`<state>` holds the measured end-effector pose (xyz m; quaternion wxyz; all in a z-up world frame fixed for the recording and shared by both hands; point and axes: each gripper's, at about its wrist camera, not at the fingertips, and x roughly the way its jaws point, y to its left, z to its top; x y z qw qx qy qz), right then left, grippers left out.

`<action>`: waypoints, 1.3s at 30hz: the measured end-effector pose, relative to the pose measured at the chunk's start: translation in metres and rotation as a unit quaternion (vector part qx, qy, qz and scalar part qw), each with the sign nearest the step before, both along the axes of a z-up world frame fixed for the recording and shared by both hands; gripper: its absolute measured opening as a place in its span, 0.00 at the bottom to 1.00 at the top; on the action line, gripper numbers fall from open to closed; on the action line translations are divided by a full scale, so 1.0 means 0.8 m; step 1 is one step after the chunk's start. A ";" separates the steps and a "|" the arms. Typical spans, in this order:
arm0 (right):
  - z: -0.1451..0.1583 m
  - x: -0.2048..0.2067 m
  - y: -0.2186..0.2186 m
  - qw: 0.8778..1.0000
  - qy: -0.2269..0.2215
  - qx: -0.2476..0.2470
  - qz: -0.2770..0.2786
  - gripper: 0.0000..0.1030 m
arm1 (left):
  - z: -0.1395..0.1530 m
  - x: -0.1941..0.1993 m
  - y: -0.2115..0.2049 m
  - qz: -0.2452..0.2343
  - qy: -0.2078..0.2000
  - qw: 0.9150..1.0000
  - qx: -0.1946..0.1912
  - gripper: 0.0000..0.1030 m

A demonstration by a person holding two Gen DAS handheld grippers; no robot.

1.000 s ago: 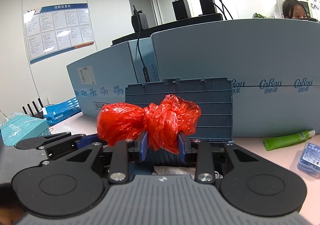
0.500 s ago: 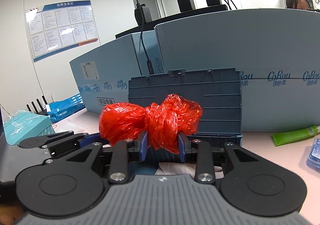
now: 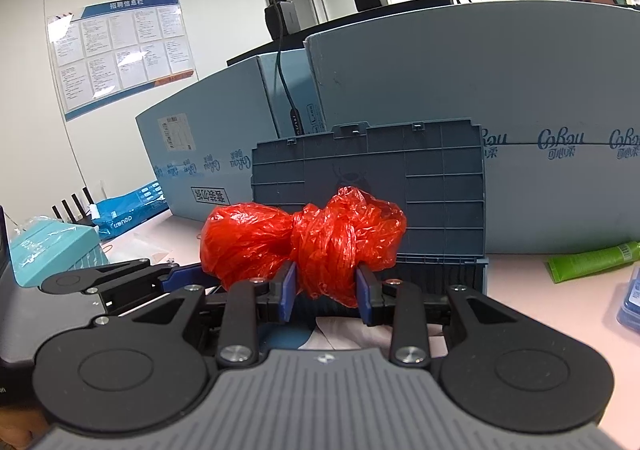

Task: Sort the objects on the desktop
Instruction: 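Lower the red bag with both tools into the open dark blue box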

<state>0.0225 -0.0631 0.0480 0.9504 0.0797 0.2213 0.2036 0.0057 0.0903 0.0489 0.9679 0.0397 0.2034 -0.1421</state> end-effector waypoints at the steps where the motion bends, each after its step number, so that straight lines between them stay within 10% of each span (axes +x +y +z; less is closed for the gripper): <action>1: 0.000 -0.001 -0.001 1.000 0.000 0.000 -0.002 0.34 | 0.000 0.000 -0.001 -0.002 0.001 1.000 0.000 0.39; 39: -0.007 -0.004 -0.014 1.000 0.017 0.000 -0.021 0.34 | -0.007 0.014 -0.011 -0.036 0.016 0.999 0.006 0.39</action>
